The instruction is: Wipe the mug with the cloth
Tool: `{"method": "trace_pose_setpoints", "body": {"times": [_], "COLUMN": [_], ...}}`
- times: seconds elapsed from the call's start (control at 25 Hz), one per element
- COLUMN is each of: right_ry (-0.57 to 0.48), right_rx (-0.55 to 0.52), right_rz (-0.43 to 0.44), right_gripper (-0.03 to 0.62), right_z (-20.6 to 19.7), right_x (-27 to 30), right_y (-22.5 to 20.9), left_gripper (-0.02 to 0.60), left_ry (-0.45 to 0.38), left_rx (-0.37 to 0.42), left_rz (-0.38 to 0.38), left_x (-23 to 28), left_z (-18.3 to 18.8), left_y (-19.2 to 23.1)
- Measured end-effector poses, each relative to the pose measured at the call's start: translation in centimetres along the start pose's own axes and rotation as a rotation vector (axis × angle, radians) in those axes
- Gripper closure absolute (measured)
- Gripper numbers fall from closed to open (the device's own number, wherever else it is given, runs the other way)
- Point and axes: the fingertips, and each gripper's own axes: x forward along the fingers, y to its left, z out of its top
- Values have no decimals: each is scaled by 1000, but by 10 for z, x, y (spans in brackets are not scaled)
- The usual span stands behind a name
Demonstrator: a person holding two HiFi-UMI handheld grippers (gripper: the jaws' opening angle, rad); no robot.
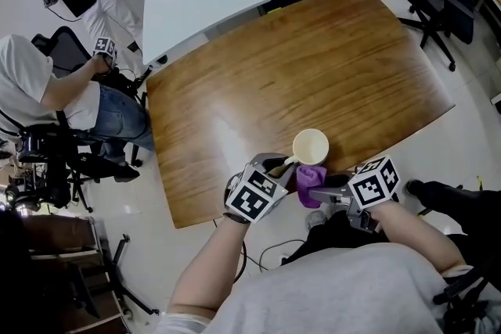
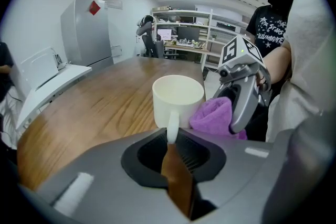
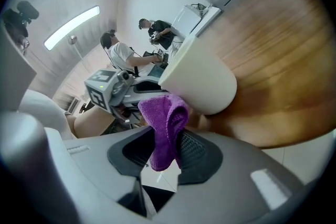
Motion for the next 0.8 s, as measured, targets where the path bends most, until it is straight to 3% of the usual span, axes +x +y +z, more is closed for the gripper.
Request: {"method": "trace_pose_setpoints", "body": {"times": [0.2, 0.36, 0.52, 0.68, 0.8], "right_ry": [-122, -223, -245, -235, -246], "right_rx": [-35, 35, 102, 143, 231], "right_rz": [41, 26, 31, -21, -37], "right_gripper": [468, 468, 468, 468, 469], "right_z": [14, 29, 29, 22, 19], "right_x": [-41, -56, -49, -44, -40], "right_y": [25, 8, -6, -26, -37], "left_gripper": [532, 532, 531, 531, 531], "left_ry": [-7, -5, 4, 13, 16], "left_rx": [10, 12, 46, 68, 91], "left_rz": [-11, -25, -48, -67, -76], "left_x": [-3, -3, -3, -2, -2], "left_z": [-1, 0, 1, -1, -2], "left_y": [0, 0, -4, -8, -10]}}
